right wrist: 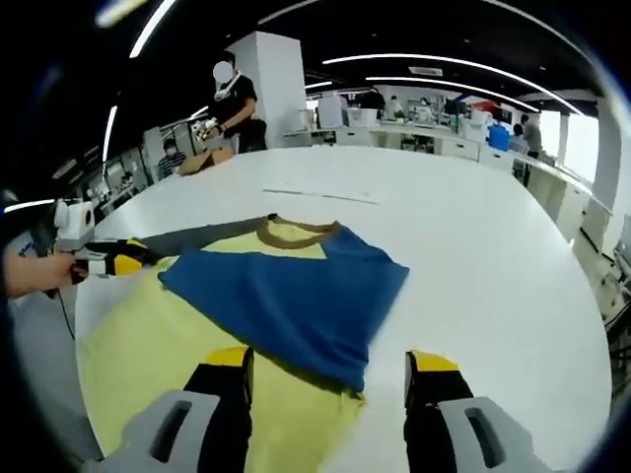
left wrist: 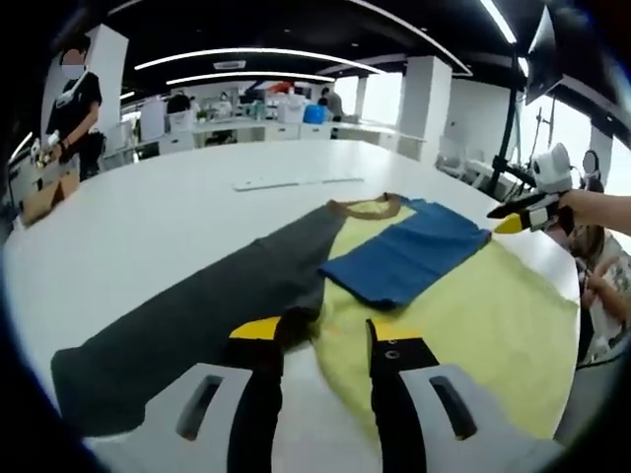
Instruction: Fold the garment on the visible template until the final outline fits inside the template.
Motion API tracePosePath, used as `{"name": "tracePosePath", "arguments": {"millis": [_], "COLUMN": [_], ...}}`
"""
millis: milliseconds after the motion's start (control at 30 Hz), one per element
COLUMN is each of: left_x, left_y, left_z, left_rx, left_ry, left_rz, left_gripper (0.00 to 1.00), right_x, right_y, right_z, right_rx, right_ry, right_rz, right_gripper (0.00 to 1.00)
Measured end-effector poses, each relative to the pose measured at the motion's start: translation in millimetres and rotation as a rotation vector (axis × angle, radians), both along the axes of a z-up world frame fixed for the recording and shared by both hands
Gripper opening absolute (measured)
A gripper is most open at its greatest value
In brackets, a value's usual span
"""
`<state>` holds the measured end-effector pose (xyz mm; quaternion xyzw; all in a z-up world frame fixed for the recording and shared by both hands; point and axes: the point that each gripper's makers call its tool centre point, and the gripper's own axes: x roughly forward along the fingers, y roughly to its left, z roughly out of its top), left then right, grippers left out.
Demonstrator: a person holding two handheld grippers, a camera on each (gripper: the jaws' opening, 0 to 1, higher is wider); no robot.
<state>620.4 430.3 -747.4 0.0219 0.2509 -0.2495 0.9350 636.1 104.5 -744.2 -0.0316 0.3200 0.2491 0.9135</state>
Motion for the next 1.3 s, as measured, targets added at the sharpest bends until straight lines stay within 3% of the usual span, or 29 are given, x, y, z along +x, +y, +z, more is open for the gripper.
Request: {"name": "tracePosePath", "arguments": {"millis": [167,367,700,1067,1300], "left_x": [-2.4,-6.2,-14.2,-29.0,-34.1], "left_y": [3.8,24.4,89.6,145.1,179.3], "left_z": [7.9,13.5,19.5,10.2,5.5], "left_rx": [-0.008,-0.001,0.000,0.022,0.074], "left_ry": [-0.018,-0.029,-0.038,0.009,0.022], "left_rz": [-0.007,0.028,0.194,0.311,0.371], "left_gripper": [0.53,0.68,0.91,0.91,0.84], "right_x": [-7.9,-24.9,-63.5,-89.1,-101.5], "right_y": [6.9,14.5,33.2,37.9,38.1], "right_z": [13.2,26.8,55.9,74.3,77.2], "right_rx": [0.025,0.044,0.070,0.084,0.073], "right_ry": [-0.027,-0.043,-0.094,-0.129,-0.143], "right_rz": [0.040,0.107,0.196,0.234,0.249], "right_gripper": [0.84,0.98,0.99,0.99,0.99]}}
